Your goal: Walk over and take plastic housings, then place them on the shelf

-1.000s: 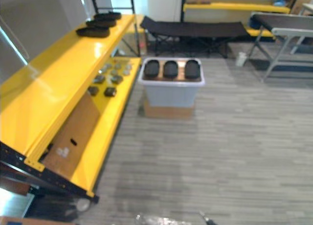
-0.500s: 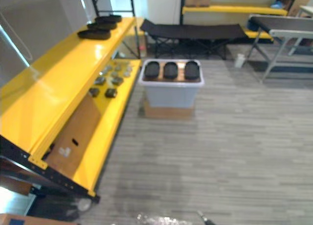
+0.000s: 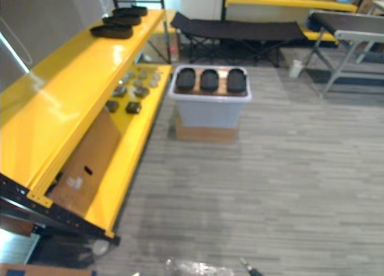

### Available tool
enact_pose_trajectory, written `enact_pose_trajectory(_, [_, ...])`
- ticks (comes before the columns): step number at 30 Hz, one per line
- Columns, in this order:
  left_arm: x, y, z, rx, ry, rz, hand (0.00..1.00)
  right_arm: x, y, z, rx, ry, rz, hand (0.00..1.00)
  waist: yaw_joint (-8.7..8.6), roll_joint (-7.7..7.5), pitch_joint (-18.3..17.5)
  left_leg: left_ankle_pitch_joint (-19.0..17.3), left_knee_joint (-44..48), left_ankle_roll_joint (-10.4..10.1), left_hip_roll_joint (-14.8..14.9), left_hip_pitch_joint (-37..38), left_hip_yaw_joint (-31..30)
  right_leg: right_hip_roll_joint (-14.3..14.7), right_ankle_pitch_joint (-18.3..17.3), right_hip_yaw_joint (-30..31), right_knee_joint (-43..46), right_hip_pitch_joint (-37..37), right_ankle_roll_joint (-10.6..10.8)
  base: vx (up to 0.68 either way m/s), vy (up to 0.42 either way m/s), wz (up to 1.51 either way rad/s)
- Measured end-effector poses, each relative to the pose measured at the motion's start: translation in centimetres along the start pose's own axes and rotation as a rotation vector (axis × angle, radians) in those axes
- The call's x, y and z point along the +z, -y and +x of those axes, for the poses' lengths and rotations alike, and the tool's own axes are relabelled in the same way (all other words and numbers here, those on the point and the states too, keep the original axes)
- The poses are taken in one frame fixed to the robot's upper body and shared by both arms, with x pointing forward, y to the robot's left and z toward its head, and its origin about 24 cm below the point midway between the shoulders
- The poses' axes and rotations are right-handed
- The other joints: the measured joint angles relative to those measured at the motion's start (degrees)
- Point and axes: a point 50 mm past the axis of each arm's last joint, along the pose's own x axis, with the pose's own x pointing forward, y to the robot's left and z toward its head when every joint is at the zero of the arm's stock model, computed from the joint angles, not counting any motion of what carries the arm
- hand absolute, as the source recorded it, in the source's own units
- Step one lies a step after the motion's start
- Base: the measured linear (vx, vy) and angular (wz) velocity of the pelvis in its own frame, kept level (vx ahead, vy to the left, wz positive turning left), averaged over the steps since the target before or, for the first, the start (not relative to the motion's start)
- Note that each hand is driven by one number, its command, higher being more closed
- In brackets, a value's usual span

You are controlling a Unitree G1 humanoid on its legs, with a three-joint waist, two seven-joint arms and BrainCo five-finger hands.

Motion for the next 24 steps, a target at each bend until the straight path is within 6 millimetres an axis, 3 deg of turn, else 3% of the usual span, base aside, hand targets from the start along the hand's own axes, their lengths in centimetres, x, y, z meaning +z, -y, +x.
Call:
enact_pose_trajectory(3, [1.7,0.5,0.2,-0.014,0.040,0.019,0.00,1.1,-0.6,0.1,0.014,0.037,-0.003,0.00,0.15,0.18,1.2,0.6,0.1,0.9,-0.2,-3.2,-0.5,-0.4,-0.1,-0.2,2.2,-3.9,0.1,-0.09,0.021,0.10])
enact_pose_trajectory(5, [4.1,1.2,0.2,-0.032,0.103,0.061,0.00,2.4,-1.4,0.2,0.035,0.078,-0.015,0.00,0.06,0.02,4.1,1.4,0.3,1.6,-0.7,-5.5,-1.8,-1.2,-0.3,-1.1,4.3,-6.7,0.2,-0.07,0.060,0.27])
enact_pose_trajectory(11, [7.0,1.1,0.0,-0.020,0.187,0.082,0.00,4.4,-2.9,0.2,0.082,0.164,-0.065,0.00,0.75,-2.36,7.8,0.7,2.0,2.7,-1.6,-7.2,-1.5,-2.1,-0.3,0.4,6.2,-8.8,0.3,0.00,0.063,0.00])
enact_pose_trajectory(12, [8.3,1.5,-0.1,-0.025,0.229,0.089,0.00,4.9,-3.3,0.1,0.095,0.182,-0.081,0.00,0.80,-2.56,8.4,-1.6,6.7,3.0,-1.5,-9.7,-1.4,-2.5,-0.3,0.8,7.1,-9.5,0.3,0.06,0.040,0.03])
enact_pose_trajectory(16, [10.0,3.5,-0.3,-0.065,0.309,0.067,0.00,6.0,-4.3,0.0,0.126,0.212,-0.115,0.00,1.62,-1.32,10.8,-6.9,17.1,2.9,0.2,-13.3,0.0,-2.0,-0.3,3.6,9.6,-10.1,0.2,0.03,0.045,-0.12])
enact_pose_trajectory(24, [11.6,3.9,-0.6,-0.016,0.373,0.077,0.00,6.6,-5.2,-0.1,0.167,0.238,-0.171,0.00,1.75,-1.19,13.0,-10.8,26.7,2.5,2.1,-18.6,-2.3,-1.0,-1.7,3.3,12.9,-11.8,-0.5,-0.04,0.006,0.07])
